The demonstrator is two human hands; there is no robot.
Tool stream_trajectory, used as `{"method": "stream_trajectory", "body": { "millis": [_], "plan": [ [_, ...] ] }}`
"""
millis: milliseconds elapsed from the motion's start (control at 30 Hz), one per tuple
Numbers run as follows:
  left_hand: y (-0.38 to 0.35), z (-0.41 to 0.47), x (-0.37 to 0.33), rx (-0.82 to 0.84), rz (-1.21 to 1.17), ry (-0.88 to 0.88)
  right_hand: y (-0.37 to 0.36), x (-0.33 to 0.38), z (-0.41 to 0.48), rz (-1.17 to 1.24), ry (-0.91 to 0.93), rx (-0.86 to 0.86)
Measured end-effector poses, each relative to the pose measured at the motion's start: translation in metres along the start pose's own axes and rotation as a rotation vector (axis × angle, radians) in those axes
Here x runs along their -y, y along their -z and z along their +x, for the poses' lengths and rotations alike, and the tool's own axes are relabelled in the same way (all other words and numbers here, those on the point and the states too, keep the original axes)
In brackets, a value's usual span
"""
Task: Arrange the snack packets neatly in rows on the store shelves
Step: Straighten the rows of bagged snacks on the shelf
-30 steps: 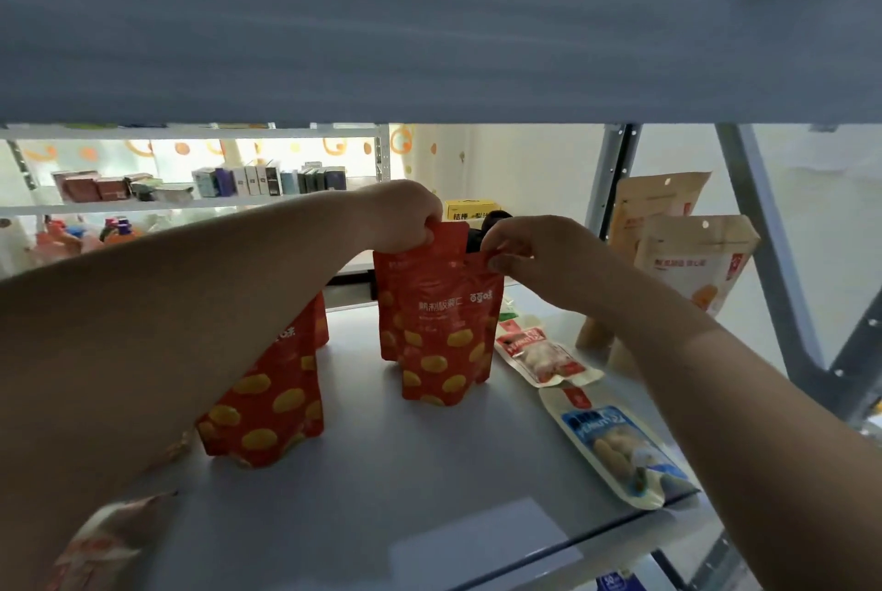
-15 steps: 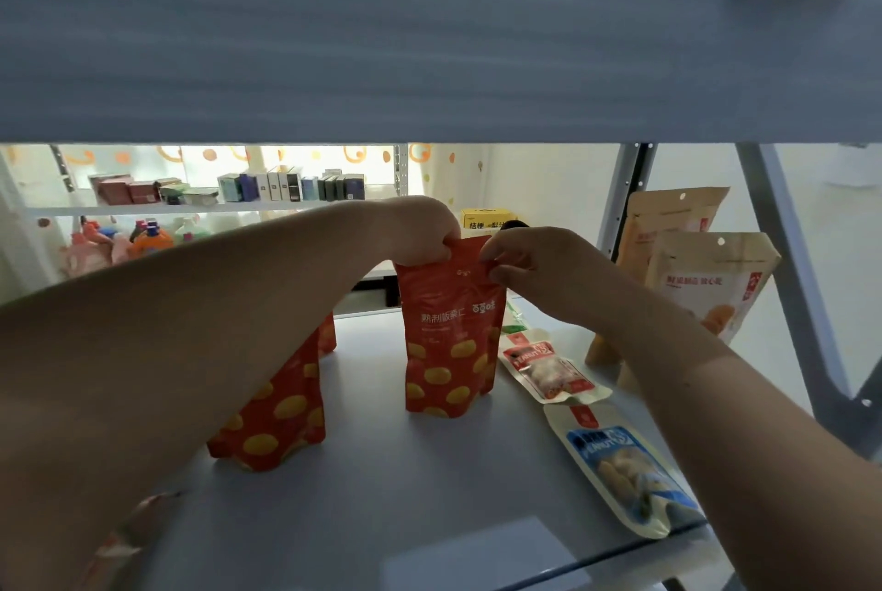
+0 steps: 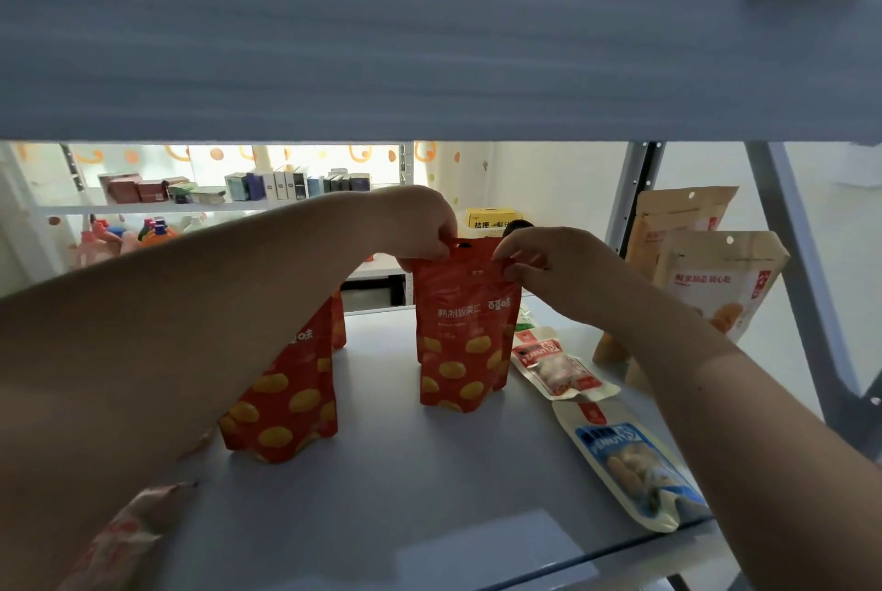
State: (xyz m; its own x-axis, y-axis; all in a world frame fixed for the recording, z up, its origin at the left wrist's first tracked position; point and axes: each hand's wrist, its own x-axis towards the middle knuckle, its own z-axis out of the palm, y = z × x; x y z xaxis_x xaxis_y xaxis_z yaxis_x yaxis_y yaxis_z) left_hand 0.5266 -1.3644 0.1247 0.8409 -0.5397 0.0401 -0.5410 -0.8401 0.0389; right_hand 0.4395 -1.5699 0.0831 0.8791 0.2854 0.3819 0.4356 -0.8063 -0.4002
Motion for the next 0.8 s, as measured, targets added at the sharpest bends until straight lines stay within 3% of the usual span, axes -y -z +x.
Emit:
{"method": "stream_trajectory", "body": {
  "millis": [233,433,567,667,800],
  "plan": [
    [0.011,-0.014,0.020,-0.044,-0.252,0.004,-0.002,0.017,-0.011,-0.057,0.090,-0.125],
    [0.031,-0.053,0.095,-0.262,-0.153,0.027,-0.022,0.061,-0.007,-0.154,0.270,-0.249],
    [0.034,-0.090,0.138,-0.261,-0.224,0.099,-0.048,0.103,0.004,-0.111,0.352,-0.162],
    [0.024,-0.110,0.157,-0.169,-0.088,0.164,-0.066,0.127,0.018,-0.133,0.353,-0.032],
    [0.001,-0.114,0.163,-0.095,-0.074,0.164,-0.074,0.146,0.032,-0.207,0.376,0.063]
  ]
}}
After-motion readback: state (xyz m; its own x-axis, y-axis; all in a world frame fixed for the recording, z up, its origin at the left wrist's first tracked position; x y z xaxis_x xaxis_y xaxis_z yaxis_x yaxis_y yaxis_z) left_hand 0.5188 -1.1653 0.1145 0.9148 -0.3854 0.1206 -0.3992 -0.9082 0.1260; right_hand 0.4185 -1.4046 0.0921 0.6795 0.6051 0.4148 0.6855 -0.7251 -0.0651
